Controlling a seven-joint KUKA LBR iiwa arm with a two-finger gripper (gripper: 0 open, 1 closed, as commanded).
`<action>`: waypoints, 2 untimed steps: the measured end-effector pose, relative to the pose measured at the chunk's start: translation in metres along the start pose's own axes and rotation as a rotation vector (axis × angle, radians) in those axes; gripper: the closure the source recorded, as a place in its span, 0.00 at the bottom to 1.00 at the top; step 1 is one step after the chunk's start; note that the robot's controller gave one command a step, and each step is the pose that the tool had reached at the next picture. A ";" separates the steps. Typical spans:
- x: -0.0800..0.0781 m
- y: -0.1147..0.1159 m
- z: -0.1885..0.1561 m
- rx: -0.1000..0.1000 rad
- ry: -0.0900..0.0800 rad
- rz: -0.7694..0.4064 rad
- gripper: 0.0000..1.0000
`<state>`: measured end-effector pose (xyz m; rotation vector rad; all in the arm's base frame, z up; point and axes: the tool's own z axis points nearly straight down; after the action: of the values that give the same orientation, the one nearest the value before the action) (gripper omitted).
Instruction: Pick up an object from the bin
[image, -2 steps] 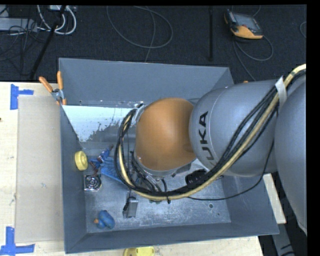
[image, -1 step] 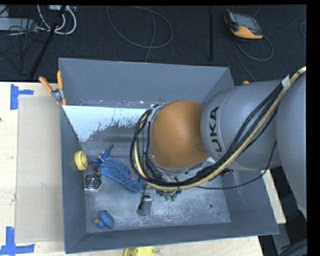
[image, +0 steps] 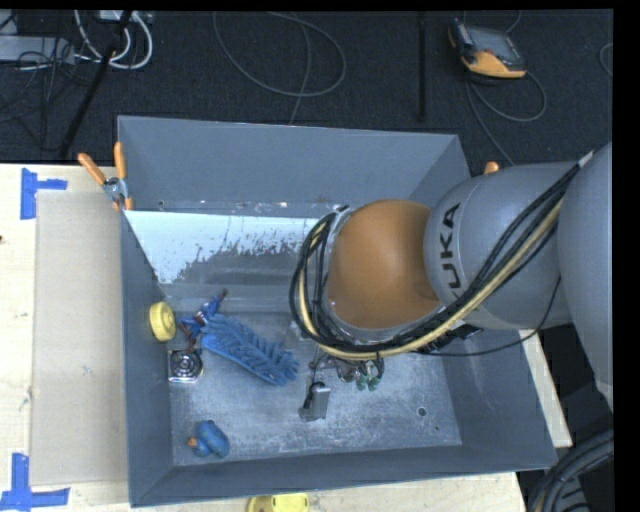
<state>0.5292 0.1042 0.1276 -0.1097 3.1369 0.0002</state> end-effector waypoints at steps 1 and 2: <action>-0.012 -0.012 0.030 0.003 0.003 0.118 0.00; -0.061 0.011 0.058 0.000 0.004 0.028 1.00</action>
Offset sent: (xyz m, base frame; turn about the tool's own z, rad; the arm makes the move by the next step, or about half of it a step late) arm 0.0598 0.0163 -0.0576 0.0235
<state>0.5891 0.1198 0.0693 -0.0665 3.1418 0.0004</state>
